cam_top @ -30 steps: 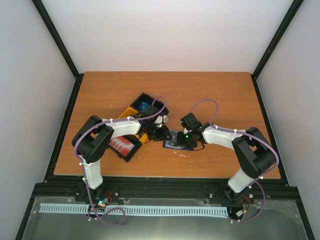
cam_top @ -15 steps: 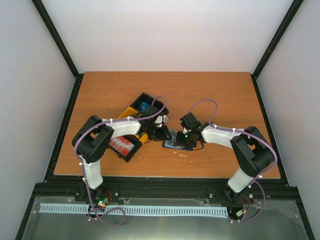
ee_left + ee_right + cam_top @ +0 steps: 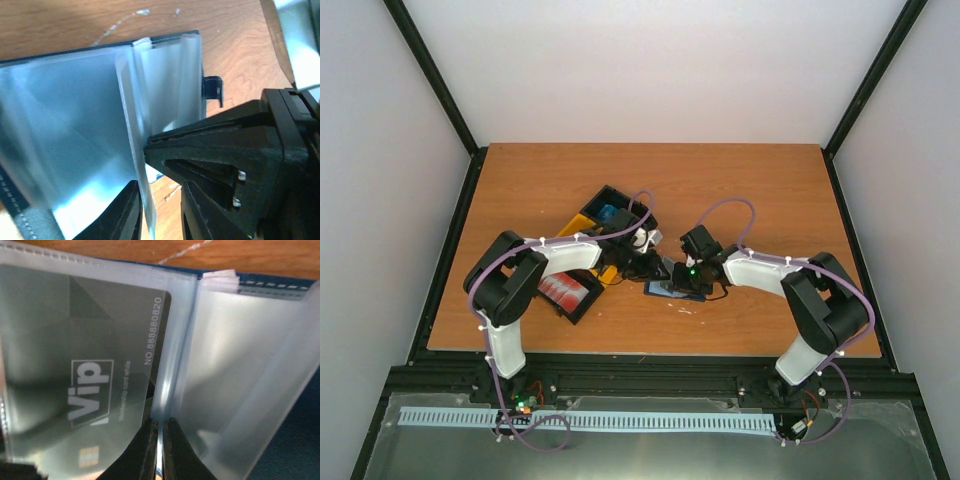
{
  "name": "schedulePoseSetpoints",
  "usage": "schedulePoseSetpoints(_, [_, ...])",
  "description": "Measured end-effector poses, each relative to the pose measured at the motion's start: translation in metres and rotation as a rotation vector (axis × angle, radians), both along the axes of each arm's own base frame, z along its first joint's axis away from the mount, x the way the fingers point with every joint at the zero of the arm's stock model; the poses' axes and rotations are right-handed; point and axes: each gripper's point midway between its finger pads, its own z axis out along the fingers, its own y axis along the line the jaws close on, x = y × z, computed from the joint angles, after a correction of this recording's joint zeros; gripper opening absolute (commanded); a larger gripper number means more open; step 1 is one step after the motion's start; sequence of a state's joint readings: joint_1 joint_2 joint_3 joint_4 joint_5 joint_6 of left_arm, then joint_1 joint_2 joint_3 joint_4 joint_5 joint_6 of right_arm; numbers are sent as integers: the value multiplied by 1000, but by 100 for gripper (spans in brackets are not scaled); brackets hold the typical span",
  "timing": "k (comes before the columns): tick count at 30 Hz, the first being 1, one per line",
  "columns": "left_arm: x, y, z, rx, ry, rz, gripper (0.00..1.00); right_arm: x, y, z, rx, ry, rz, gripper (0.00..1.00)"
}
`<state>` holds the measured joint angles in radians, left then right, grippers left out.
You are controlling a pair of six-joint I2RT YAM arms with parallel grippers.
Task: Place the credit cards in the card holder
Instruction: Turn over the card slot in the card holder.
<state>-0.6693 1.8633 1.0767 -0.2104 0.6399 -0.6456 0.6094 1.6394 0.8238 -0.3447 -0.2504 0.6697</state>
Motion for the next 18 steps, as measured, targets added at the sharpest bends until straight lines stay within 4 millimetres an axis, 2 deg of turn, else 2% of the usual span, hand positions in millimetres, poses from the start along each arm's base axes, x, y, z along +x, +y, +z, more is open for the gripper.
schedulePoseSetpoints(5, [-4, -7, 9, -60, 0, -45, 31, 5, -7, 11, -21, -41, -33, 11])
schedulePoseSetpoints(10, [-7, -15, 16, -117, -6, -86, 33, 16, -26, 46, -62, -161, -120, 12])
schedulePoseSetpoints(18, [-8, -31, 5, -158, 28, -148, 36, 20, -58, 80, -131, -270, -247, 12])
